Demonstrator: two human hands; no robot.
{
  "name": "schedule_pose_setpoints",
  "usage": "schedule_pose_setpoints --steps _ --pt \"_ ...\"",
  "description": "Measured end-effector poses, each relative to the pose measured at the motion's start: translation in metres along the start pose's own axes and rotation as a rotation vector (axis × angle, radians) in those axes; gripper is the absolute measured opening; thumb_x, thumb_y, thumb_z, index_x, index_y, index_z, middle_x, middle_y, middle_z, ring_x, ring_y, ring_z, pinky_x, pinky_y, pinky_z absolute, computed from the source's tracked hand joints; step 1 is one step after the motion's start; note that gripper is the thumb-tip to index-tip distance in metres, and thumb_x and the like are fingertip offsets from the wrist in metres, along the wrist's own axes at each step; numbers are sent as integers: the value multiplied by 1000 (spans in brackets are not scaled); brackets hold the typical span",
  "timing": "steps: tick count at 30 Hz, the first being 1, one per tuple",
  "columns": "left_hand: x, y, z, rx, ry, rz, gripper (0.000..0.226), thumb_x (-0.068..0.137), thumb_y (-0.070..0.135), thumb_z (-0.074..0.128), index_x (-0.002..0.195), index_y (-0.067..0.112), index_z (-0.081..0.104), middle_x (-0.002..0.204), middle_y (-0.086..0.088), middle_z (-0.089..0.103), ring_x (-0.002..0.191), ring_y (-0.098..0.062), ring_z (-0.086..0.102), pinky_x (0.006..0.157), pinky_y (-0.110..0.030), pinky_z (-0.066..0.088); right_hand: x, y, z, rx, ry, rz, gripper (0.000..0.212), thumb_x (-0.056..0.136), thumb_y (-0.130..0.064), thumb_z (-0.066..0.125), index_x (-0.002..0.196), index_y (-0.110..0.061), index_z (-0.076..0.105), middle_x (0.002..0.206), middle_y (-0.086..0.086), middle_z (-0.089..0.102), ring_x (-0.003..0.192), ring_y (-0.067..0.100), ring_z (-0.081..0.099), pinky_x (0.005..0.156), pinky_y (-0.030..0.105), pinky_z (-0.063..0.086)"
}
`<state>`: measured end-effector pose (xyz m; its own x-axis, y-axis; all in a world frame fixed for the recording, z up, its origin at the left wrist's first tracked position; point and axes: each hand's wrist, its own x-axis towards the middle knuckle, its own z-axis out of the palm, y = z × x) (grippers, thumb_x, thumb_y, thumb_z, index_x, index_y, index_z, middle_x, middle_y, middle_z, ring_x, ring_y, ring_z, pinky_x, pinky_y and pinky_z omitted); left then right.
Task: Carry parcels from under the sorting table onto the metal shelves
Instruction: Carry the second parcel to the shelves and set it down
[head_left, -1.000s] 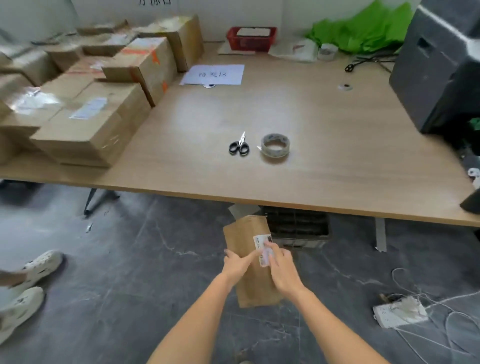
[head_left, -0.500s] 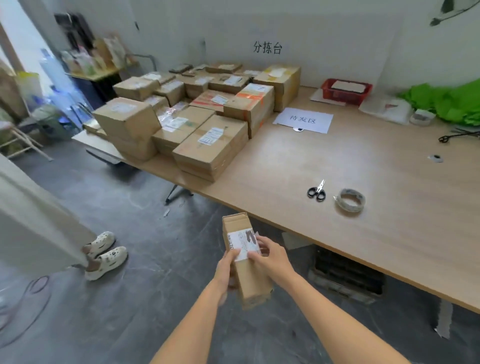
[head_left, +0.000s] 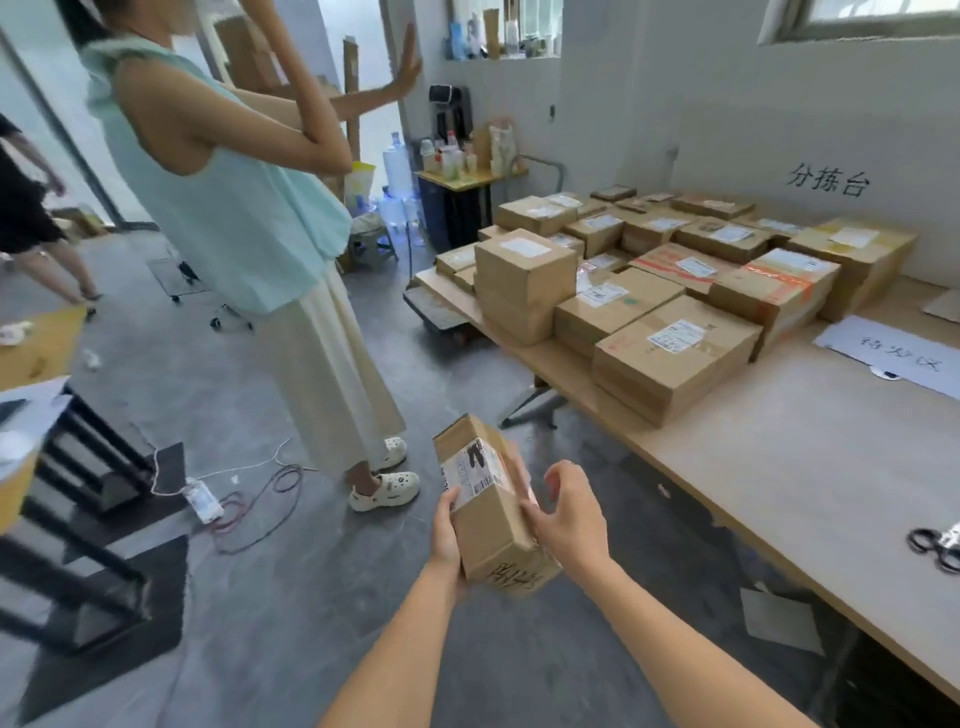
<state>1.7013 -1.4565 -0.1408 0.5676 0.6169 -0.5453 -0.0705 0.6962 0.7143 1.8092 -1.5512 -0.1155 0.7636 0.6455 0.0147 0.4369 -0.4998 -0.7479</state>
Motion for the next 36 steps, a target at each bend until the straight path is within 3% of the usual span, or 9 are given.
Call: schedule_pose_setpoints --steps 6,10,13,16,20,23,26,31,36 --pt "-8 62 -98 -149 149 70 49 96 46 31 102 14 67 78 -10 78 82 -29 68 76 -35 51 13 -71 85 129 -391 160 57 81 -54 61 124 -18 48 123 4 49 112 23 53 82 30 41" --pt "-25 92 -154 -216 190 118 48 99 42 29 101 10 64 72 -9 77 69 -24 73 72 -36 49 8 -113 138 551 -744 320 39 83 -45 64 115 -26 51 117 0 59 92 18 62 69 37 55" --pt "-43 115 -202 -255 272 178 46 99 41 32 110 9 63 77 -9 77 84 -26 66 73 -36 49 1 -147 182 671 -906 313 37 84 -34 67 116 -30 51 107 1 66 85 22 67 57 38 57" --pt "-62 135 -249 -285 389 254 43 97 41 40 118 10 61 90 -8 70 85 -21 62 68 -32 49 -1 -183 214 597 -1015 222 46 79 -33 72 120 -28 53 106 1 69 85 21 67 63 40 59" --pt "-90 158 -317 -314 589 348 50 86 44 59 124 12 60 92 -7 66 71 -17 58 46 -23 45 -2 -229 257 443 -1154 111 42 80 -26 73 118 -21 56 102 6 69 78 19 66 48 22 53" --pt "-115 178 -361 -339 671 416 50 84 40 63 123 8 59 89 -9 62 55 -15 60 39 -20 44 1 -269 295 331 -1288 -2 53 69 -37 80 117 -19 62 108 6 71 92 23 69 70 31 59" --pt "-135 198 -415 -346 761 423 42 89 37 60 119 9 56 93 -10 60 62 -18 61 48 -26 52 4 -325 345 167 -1418 -122 48 69 -41 80 112 -31 63 108 1 69 100 21 65 82 33 55" --pt "-168 227 -485 -313 891 295 31 85 37 64 108 17 58 108 -9 59 89 -24 60 60 -34 54 10 -418 435 -163 -1629 -388 91 43 -58 87 126 -35 58 127 1 62 115 25 60 105 44 44" --pt "-193 240 -543 -299 932 238 11 83 33 64 86 22 65 73 3 74 79 -17 63 72 -30 54 -23 -505 480 -327 -1765 -587 60 71 -36 77 127 -31 57 124 1 64 112 23 61 103 43 46"
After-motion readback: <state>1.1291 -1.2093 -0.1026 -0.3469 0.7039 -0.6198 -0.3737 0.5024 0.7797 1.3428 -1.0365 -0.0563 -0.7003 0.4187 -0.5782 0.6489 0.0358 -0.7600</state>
